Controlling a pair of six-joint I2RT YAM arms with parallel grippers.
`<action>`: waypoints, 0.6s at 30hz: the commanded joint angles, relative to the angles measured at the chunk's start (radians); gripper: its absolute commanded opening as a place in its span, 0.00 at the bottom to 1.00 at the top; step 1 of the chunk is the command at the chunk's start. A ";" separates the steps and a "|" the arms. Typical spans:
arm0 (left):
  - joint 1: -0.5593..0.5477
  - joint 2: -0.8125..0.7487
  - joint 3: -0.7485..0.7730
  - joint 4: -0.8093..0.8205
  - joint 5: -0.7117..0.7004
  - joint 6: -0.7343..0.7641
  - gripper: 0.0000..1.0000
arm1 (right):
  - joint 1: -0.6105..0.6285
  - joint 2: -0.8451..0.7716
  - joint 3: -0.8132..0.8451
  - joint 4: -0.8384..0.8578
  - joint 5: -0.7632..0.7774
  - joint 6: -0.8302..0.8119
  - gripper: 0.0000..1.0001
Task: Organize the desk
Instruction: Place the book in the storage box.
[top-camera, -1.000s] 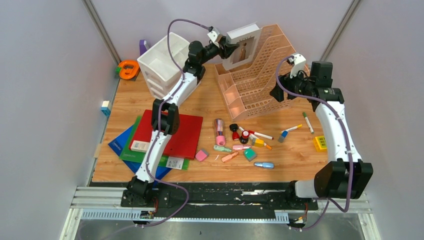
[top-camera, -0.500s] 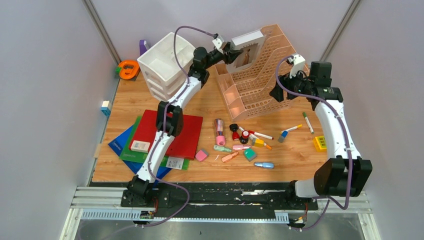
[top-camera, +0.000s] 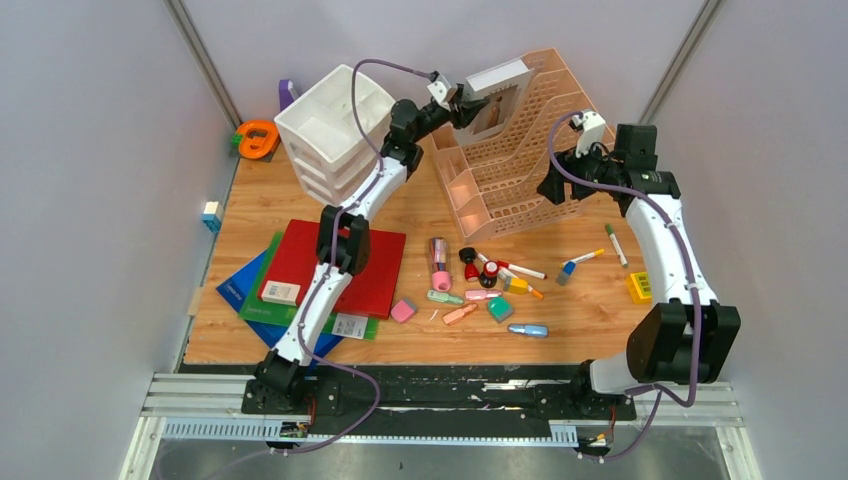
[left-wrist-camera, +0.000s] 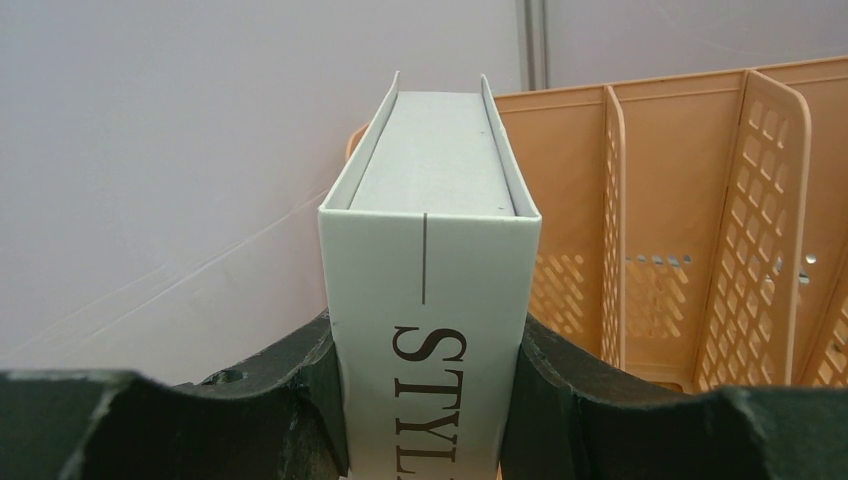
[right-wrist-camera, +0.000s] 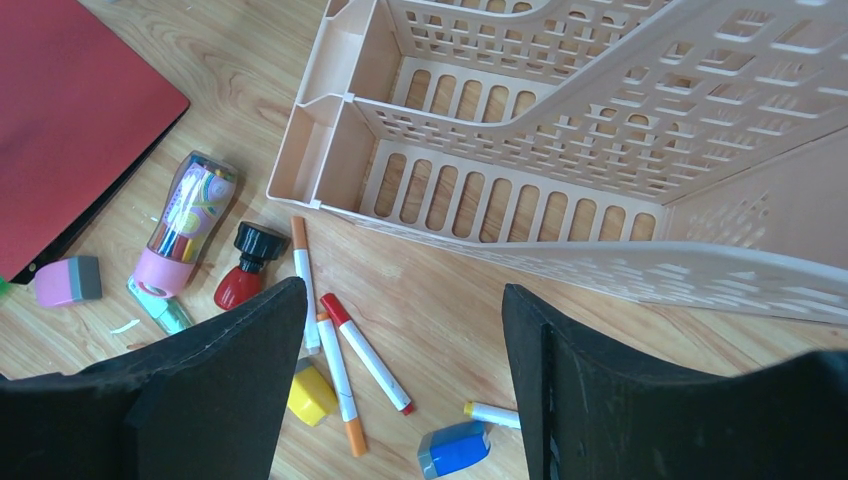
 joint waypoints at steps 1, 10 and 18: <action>-0.035 0.040 0.050 0.047 -0.038 0.033 0.00 | -0.004 0.004 0.002 0.028 -0.026 0.013 0.72; -0.046 0.049 0.057 0.071 -0.086 0.092 0.00 | -0.005 0.025 0.013 0.028 -0.037 0.013 0.72; -0.045 0.071 0.063 0.075 -0.087 0.130 0.00 | -0.004 0.038 0.011 0.025 -0.049 0.014 0.72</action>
